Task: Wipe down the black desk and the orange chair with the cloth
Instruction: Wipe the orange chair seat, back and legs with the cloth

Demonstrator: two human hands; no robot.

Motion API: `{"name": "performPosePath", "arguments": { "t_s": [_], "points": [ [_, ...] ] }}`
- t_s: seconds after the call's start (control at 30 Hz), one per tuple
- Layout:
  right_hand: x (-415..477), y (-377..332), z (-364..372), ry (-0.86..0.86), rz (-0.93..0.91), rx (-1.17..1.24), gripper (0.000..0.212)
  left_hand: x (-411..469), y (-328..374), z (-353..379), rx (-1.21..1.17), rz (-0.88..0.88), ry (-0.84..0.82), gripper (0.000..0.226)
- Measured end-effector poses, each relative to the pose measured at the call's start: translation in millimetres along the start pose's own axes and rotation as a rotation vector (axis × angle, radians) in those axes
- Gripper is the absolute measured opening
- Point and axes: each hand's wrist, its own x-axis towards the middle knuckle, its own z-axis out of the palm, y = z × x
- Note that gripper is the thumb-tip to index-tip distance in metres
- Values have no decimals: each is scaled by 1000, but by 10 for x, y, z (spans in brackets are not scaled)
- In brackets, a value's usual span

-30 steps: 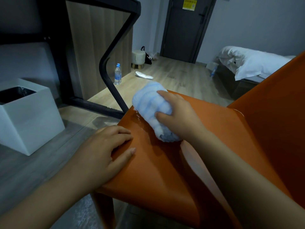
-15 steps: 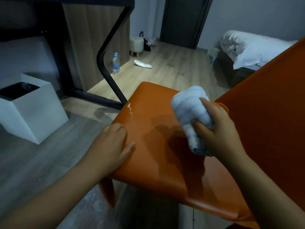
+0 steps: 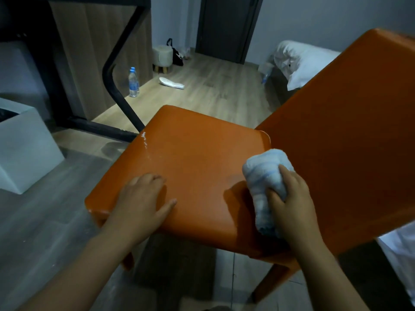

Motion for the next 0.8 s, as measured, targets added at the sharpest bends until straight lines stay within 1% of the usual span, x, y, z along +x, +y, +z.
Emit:
{"name": "performPosePath", "arguments": {
  "t_s": [0.1, 0.27, 0.43, 0.57, 0.7, 0.8],
  "points": [
    [-55, -65, 148, -10, 97, -6, 58, 24, -38, 33, 39, 19, 10, 58],
    [-140, -182, 350, -2, 153, -105, 64, 72, -105, 18, -16, 17, 33, 51],
    [-159, -264, 423, -10, 139, -134, 65, 69, -148, -15, -66, 42, 59, 43],
    [-206, -398, 535, -34, 67, -119, 65, 8, -199, -16, -103, 61, 89, 41],
    [-200, -520, 639, -49, 55, -101, 65, -71, -273, -22, -162, 70, 102, 39],
    [-178, -627, 725, -49, 39, -108, 65, -69, -351, -66, -198, 45, 151, 35]
  ]
}}
